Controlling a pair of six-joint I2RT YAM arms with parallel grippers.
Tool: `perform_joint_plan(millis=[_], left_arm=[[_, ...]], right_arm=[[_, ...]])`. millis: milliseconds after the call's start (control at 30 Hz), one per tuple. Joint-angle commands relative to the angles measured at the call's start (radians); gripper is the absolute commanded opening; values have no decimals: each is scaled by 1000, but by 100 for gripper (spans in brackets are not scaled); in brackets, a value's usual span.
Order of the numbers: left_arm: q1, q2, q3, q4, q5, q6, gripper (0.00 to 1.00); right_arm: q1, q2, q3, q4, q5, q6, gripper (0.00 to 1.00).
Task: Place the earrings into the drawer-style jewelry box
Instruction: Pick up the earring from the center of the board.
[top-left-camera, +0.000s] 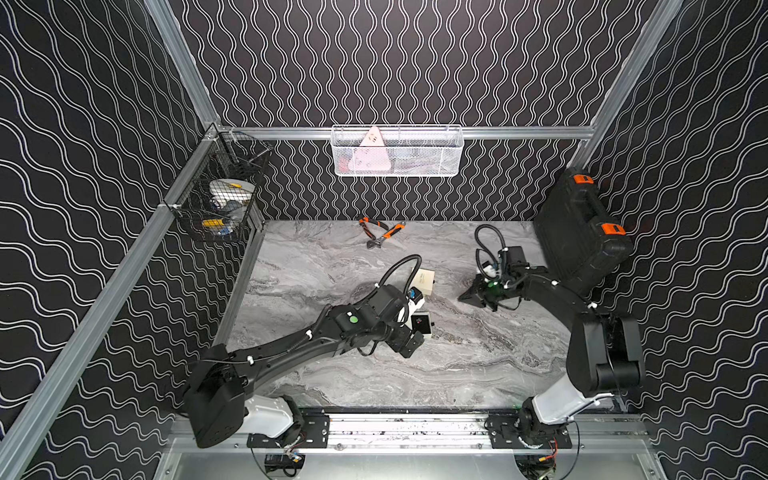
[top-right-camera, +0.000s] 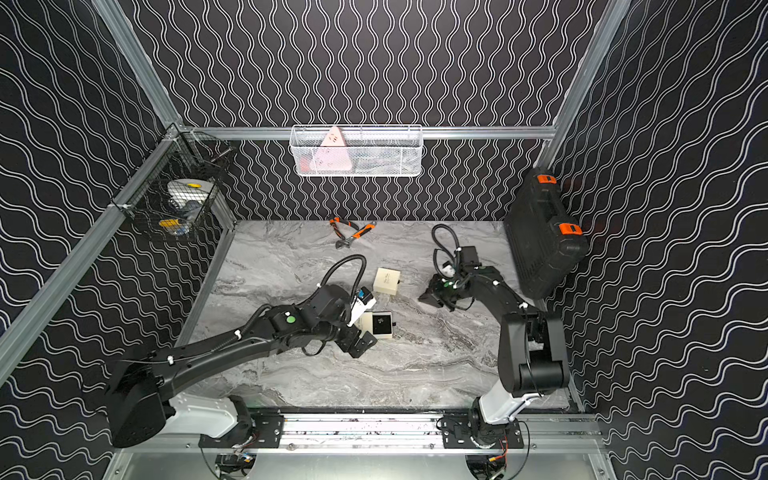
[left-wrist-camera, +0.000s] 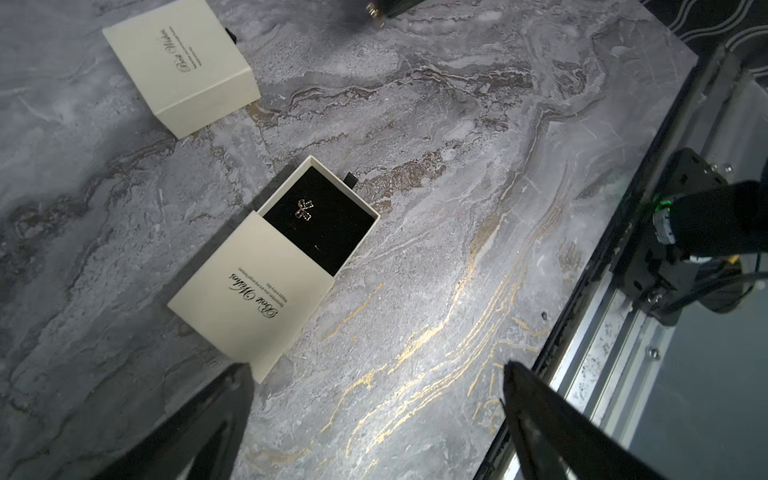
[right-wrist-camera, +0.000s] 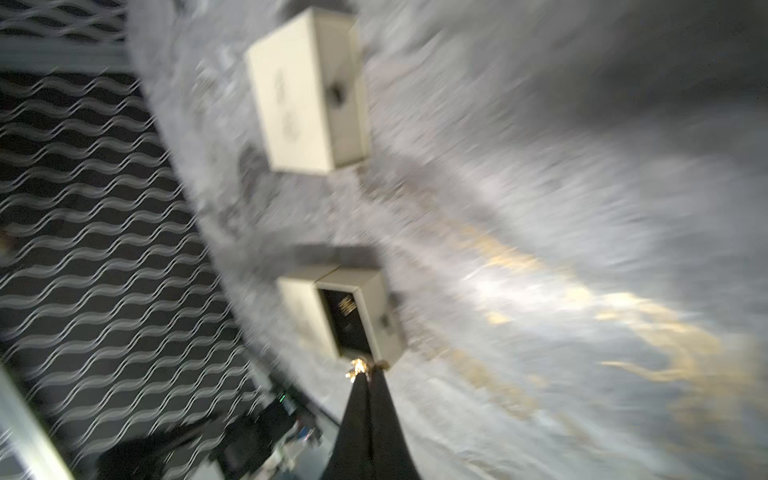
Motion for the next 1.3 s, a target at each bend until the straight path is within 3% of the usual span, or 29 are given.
perform_joint_plan(millis=[0, 100, 167, 300, 433, 567, 700, 800, 933, 1067, 1167, 1267], left_arm=[[2, -81, -91, 224, 57, 202, 92], [14, -154, -202, 363, 55, 315, 90], [53, -171, -249, 444, 84, 327, 89], [153, -160, -258, 550, 318, 327, 81], [171, -120, -218, 608, 442, 313, 78], [192, -88, -176, 612, 599, 251, 71], [223, -89, -195, 652, 654, 211, 52], [256, -89, -201, 683, 643, 177, 57], [321, -66, -207, 822, 664, -85, 55], [347, 21, -148, 847, 653, -523, 54], [364, 143, -71, 796, 752, -805, 51], [370, 247, -70, 995, 873, -1092, 50]], right_arm=[[54, -65, -50, 248, -296, 144, 0], [83, -113, -91, 351, -367, 216, 0], [96, -135, -116, 416, -398, 262, 0], [147, -168, -172, 565, -429, 362, 0], [186, -178, -217, 750, -455, 479, 0], [201, -203, -195, 673, -441, 408, 0], [203, -209, -214, 753, -454, 447, 0], [207, -202, -224, 787, -460, 463, 0], [210, -201, -208, 733, -440, 411, 0], [211, -205, -182, 627, -378, 291, 0], [212, -215, -202, 675, -346, 269, 0], [212, -234, -227, 683, -303, 200, 0]])
